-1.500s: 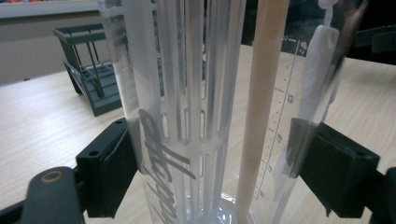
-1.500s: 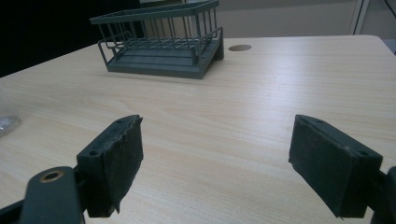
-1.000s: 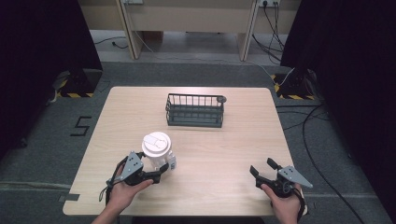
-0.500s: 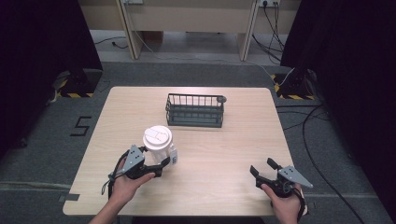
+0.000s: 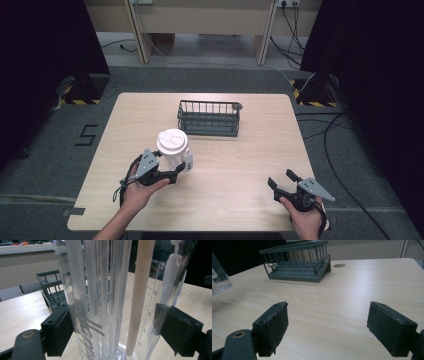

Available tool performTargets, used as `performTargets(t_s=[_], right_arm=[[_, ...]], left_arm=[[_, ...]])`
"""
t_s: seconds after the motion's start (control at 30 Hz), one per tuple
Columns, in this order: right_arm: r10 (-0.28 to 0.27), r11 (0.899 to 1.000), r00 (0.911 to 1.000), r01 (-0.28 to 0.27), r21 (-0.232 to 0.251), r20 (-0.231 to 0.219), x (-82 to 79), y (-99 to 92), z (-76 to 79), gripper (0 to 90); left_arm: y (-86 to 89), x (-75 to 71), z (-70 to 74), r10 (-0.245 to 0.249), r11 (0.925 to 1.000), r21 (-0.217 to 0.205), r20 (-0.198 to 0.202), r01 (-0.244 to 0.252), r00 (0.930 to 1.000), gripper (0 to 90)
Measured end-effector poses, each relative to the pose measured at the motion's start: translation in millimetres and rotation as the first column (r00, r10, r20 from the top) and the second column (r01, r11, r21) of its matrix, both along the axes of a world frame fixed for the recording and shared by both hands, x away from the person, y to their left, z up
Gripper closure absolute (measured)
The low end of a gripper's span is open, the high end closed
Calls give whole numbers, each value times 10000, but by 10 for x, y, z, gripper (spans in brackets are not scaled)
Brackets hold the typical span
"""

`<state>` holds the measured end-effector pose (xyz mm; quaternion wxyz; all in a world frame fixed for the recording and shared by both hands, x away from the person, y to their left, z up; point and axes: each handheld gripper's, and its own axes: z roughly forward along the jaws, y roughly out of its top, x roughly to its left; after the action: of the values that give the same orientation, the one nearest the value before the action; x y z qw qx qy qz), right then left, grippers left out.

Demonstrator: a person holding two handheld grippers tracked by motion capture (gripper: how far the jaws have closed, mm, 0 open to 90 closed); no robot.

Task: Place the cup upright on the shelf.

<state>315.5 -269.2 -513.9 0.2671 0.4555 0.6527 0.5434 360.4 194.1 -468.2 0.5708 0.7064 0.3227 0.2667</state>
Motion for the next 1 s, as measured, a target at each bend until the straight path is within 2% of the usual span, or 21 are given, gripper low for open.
performTargets(t_s=[1.0], right_arm=[[14,10000,10000,-14,13,-13,5,-3,-1,176]], left_arm=[[-177,354,234,1,10000,0,266,-1,9996,176]])
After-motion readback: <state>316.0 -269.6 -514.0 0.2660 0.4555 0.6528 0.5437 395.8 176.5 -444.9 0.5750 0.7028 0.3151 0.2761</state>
